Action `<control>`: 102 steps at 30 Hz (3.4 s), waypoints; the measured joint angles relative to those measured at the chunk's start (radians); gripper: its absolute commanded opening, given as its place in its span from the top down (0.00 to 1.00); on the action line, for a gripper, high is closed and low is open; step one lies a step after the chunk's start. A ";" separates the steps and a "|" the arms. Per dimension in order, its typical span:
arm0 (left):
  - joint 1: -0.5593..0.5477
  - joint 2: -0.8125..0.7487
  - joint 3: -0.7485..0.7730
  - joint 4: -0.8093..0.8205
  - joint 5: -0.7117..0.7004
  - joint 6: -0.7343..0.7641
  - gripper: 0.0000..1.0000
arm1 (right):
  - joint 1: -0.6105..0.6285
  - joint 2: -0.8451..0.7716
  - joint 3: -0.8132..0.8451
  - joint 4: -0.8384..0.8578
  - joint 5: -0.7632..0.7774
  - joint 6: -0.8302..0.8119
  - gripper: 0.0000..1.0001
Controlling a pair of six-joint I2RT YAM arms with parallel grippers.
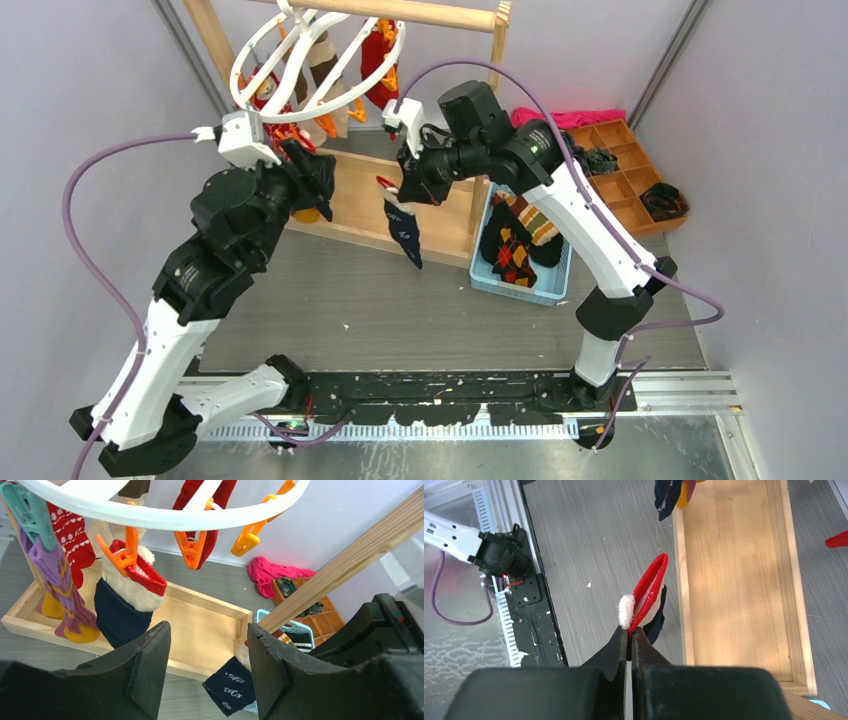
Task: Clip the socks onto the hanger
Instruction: Open the clamp at the hanger.
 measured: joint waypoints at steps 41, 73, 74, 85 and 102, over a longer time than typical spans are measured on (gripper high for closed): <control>0.226 0.118 -0.090 0.243 0.185 0.112 0.46 | 0.002 0.060 0.021 0.065 0.005 0.087 0.99; 0.281 0.170 -0.169 0.502 0.254 0.063 0.55 | 0.003 0.066 0.039 0.072 0.004 0.100 0.99; 0.281 0.171 -0.171 0.507 0.254 0.064 0.58 | 0.003 0.066 0.039 0.072 0.004 0.100 0.99; 0.281 0.171 -0.174 0.520 0.254 0.063 0.84 | 0.003 0.066 0.039 0.073 0.013 0.100 0.99; 0.281 0.174 -0.178 0.527 0.257 0.055 0.64 | 0.006 0.086 0.055 0.097 0.045 0.085 0.99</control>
